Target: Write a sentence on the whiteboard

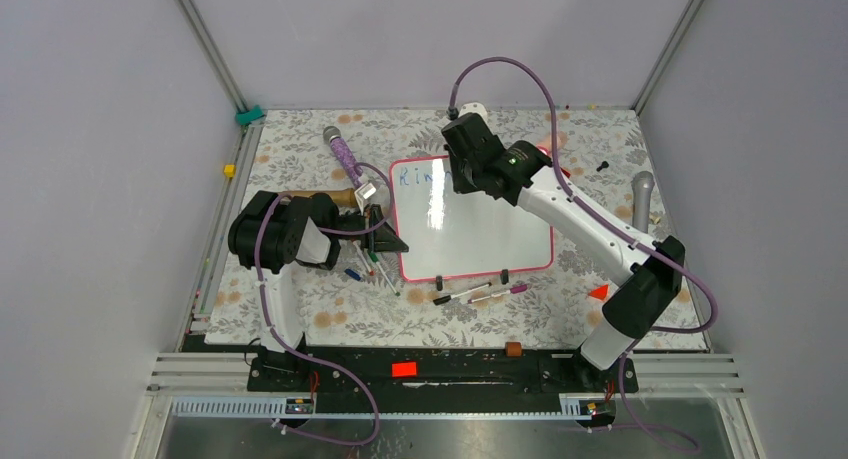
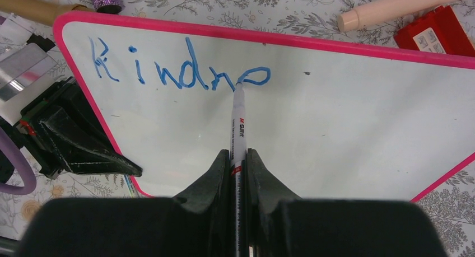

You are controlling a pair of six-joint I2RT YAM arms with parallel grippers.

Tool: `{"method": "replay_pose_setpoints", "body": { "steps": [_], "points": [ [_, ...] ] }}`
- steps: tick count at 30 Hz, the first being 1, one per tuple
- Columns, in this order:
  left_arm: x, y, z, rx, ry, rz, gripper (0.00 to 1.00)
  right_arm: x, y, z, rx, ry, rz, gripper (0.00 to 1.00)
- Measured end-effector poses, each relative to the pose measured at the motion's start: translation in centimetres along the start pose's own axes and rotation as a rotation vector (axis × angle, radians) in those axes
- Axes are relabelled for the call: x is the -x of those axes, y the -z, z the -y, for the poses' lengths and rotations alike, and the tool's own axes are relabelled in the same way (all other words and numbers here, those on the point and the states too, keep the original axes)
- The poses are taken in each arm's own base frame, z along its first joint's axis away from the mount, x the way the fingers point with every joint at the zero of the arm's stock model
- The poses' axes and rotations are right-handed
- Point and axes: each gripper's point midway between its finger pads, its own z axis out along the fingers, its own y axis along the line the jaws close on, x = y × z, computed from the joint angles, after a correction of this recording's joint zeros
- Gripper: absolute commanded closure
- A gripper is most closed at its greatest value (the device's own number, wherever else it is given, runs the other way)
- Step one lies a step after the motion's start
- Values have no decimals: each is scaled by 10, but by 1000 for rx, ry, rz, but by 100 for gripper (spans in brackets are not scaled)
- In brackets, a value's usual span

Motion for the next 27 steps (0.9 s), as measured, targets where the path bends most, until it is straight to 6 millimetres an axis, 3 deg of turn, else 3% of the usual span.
{"method": "replay_pose_setpoints", "body": {
  "steps": [8, 27],
  "points": [
    [0, 0, 0, -1, -1, -1, 100, -10, 2, 2, 7, -1, -18, 100],
    [0, 0, 0, -1, -3, 0, 100, -8, 4, 11, -40, -3, -6, 100]
  ]
}}
